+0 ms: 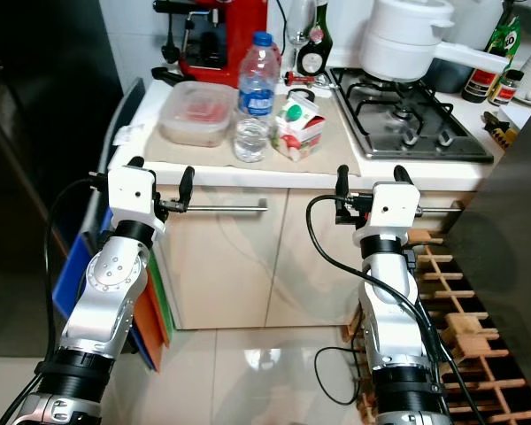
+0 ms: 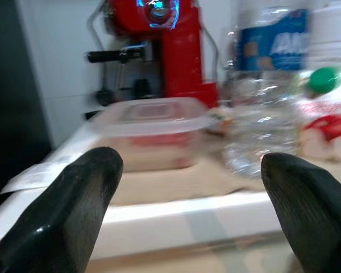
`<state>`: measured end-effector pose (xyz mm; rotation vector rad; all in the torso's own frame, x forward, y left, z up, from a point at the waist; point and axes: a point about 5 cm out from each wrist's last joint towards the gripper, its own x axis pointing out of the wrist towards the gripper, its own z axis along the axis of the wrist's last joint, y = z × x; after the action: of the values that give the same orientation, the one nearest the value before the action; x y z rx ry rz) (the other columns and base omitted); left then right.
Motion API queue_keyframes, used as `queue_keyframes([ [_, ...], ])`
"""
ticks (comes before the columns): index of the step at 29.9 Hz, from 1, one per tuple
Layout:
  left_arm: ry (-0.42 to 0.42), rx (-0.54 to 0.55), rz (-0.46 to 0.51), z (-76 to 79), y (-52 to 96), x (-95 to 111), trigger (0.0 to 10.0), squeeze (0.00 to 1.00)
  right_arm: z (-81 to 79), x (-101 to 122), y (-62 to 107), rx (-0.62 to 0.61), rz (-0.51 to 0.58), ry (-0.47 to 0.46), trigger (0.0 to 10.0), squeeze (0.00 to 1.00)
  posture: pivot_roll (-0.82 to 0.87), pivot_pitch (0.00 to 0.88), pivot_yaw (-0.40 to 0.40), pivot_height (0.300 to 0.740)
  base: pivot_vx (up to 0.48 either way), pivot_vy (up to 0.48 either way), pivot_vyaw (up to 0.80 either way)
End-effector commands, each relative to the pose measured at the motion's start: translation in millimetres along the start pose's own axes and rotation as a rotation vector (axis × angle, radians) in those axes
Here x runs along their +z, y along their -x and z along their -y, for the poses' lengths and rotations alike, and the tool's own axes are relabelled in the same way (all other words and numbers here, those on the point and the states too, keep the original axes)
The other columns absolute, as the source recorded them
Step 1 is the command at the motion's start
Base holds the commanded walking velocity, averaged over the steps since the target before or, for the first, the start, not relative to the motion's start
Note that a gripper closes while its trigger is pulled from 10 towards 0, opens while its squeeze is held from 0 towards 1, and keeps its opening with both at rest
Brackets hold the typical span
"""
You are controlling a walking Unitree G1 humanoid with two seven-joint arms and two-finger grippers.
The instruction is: Restocking fridge
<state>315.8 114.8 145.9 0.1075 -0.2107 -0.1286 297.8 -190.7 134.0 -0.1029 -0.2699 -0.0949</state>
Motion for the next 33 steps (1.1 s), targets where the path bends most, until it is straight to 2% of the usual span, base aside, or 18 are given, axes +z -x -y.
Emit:
queue_keyframes([
  [1,-0.012,0.03,0.001,-8.4,-2.4,3,10.0,0.0,-3.8,0,-2.0,0.005,-0.008,-0.017,10.0,0.0,0.07,0.0,-0.023,0.74,0.435,0.0,0.0],
  [4,-0.009,0.032,-0.016,-8.7,-2.5,0,10.0,0.0,-6.0,0,-2.1,0.018,-0.013,-0.02,10.0,0.0,0.06,0.0,-0.023,0.74,0.42,0.0,0.0],
  [10,-0.013,0.052,-0.022,-11.1,-4.9,0,10.0,0.0,-9.7,5,-5.4,0.034,0.002,-0.033,10.0,0.0,0.06,0.0,-0.025,0.74,0.0,0.0,0.0],
  [15,-0.006,0.035,0.009,-6.2,-7.9,15,10.0,0.0,-7.6,10,-7.6,0.034,0.016,-0.031,10.0,0.0,0.06,0.0,-0.03,0.74,0.0,0.0,0.0],
  [20,-0.003,0.007,0.081,0.3,-21.5,47,10.0,0.0,-6.0,7,-6.2,0.03,0.0,-0.025,10.0,0.0,0.06,0.0,-0.034,0.74,0.0,0.0,0.0],
  [21,-0.003,0.007,0.081,0.3,-21.5,47,10.0,0.0,-6.0,7,-6.2,0.03,0.0,-0.025,10.0,0.0,0.06,0.0,-0.034,0.74,0.0,0.0,0.0],
  [22,0.028,-0.012,0.106,0.6,-31.0,64,10.0,0.0,-5.5,6,-5.8,0.029,-0.007,-0.025,10.0,0.0,0.06,0.0,-0.036,0.74,0.0,0.0,0.0],
  [24,0.041,-0.018,0.113,0.3,-34.2,70,10.0,0.0,-5.3,6,-5.8,0.029,-0.009,-0.025,10.0,0.0,0.06,0.0,-0.036,0.74,0.0,0.0,0.0],
  [29,0.15,-0.041,0.158,-12.3,-53.5,111,10.0,0.0,-4.0,0,-2.4,0.022,-0.036,-0.023,10.0,0.0,0.06,0.0,-0.034,0.74,0.0,0.0,0.0],
  [33,0.165,-0.078,0.183,-11.7,-57.7,124,10.0,0.0,-3.8,-4,0.5,0.021,-0.05,-0.021,10.0,0.0,0.06,0.0,-0.034,0.74,0.0,0.0,0.0],
])
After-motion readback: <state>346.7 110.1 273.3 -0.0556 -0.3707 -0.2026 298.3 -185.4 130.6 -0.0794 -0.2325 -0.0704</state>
